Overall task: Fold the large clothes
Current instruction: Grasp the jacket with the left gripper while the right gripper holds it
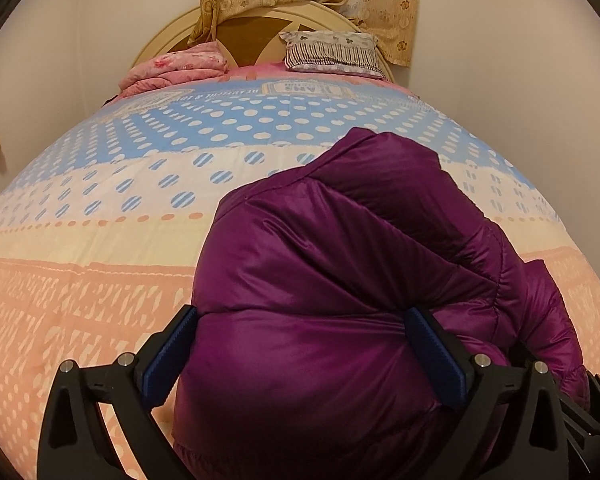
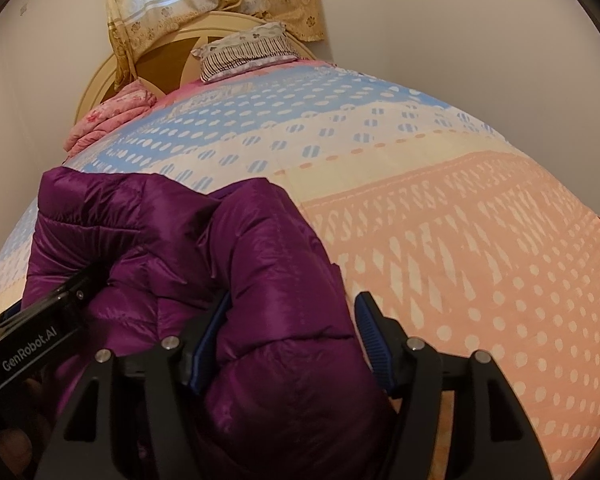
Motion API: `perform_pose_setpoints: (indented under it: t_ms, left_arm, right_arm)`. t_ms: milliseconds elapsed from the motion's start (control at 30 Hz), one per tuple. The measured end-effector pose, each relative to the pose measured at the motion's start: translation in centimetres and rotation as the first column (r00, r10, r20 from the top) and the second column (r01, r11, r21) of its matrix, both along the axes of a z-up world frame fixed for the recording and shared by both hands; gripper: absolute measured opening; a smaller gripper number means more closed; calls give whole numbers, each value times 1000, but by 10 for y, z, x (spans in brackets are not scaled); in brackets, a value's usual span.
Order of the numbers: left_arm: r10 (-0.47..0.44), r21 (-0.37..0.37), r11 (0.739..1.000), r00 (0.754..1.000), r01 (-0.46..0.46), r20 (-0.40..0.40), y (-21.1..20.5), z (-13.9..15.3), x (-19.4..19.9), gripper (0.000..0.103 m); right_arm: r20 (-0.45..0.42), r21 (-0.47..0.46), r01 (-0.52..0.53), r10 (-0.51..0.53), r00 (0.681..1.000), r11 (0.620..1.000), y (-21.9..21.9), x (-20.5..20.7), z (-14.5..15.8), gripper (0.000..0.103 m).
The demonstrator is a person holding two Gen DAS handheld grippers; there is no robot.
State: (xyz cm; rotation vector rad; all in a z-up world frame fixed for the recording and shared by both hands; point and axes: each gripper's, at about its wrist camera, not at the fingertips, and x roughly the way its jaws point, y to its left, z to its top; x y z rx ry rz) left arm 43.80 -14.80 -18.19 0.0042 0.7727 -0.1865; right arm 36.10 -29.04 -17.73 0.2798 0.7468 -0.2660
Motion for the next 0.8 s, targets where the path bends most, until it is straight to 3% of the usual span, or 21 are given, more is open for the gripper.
perform_pose_setpoints:
  t_ms: [800]
  left_arm:
    - [-9,35,999,999,10,-35,-10,-9,5,102]
  right_arm:
    - [-54,28,-12,14,998,1000,-3,8,-11,68]
